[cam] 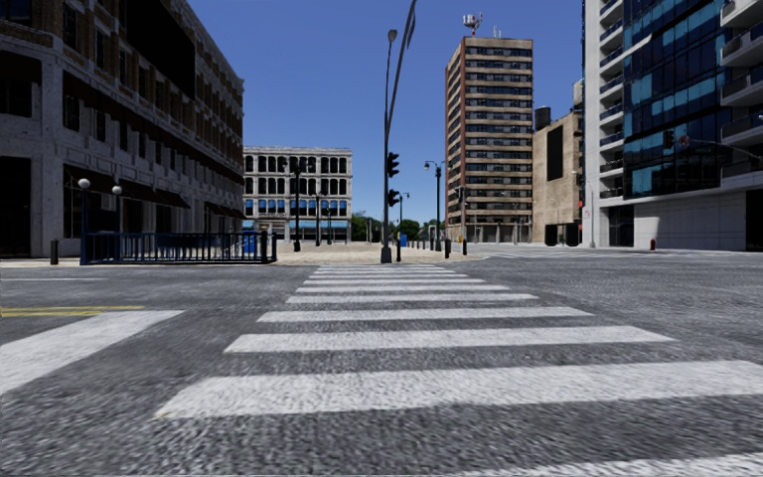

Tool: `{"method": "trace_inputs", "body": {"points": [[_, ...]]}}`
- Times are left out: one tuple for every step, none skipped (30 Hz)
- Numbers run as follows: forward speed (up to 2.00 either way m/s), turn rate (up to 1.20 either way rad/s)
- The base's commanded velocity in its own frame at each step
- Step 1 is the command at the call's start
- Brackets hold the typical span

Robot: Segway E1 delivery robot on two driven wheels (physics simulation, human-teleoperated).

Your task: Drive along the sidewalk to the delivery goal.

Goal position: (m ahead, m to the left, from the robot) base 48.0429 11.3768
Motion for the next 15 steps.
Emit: {"method": "trace_inputs", "body": {"points": [[2.0, 0.0], [2.0, 0.0], [2.0, 0.0], [2.0, 0.0], [2.0, 0.0], [2.0, 0.0], [2.0, 0.0], [2.0, 0.0], [2.0, 0.0], [2.0, 0.0], [2.0, 0.0], [2.0, 0.0], [2.0, 0.0], [2.0, 0.0], [2.0, 0.0]]}}
